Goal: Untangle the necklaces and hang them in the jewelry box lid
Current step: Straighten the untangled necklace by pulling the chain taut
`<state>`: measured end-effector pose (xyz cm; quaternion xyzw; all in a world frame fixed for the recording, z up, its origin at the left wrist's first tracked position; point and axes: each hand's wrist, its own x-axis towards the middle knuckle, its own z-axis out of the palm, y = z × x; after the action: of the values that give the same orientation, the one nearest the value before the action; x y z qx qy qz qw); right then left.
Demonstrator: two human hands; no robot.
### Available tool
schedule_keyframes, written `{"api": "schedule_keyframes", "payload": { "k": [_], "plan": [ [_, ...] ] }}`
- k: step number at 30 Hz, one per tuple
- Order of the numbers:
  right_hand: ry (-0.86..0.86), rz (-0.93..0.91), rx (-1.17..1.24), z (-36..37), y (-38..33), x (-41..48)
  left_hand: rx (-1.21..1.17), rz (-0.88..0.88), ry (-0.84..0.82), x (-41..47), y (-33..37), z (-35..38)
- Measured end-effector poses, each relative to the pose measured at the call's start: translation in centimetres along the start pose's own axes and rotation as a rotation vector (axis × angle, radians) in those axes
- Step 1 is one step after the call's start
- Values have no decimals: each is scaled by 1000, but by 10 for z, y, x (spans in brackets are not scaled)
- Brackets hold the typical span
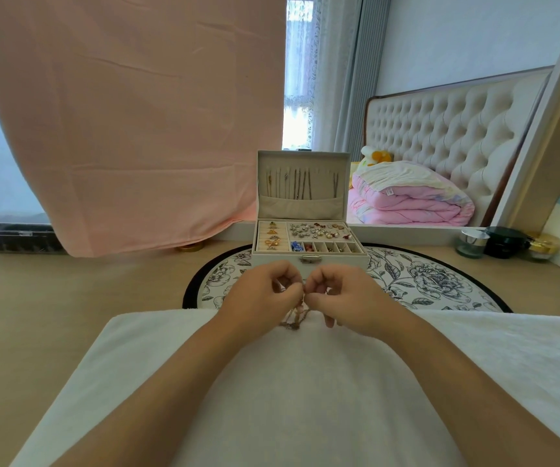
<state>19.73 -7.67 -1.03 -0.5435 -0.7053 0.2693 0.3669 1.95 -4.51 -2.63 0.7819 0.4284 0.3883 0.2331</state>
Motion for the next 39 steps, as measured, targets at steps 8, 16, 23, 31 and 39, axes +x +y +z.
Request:
{"api": "schedule_keyframes", "payload": {
  "k": [8,16,23,31,39],
  "plan": [
    [68,80,44,-4,2,2,-139,-13,-65,1,-7,2],
    [25,14,-57,-1,1,-1,227,62,-126,-2,5,-3],
    [-108,-60,-509,0,-3,-2,288,100,-105,-4,5,-3],
    [-85,129,84,-5,2,0,-74,-53,0,-2,5,4],
    [-99,112,120,-10,3,1,-769,-392,-182,1,9,3]
  ]
}}
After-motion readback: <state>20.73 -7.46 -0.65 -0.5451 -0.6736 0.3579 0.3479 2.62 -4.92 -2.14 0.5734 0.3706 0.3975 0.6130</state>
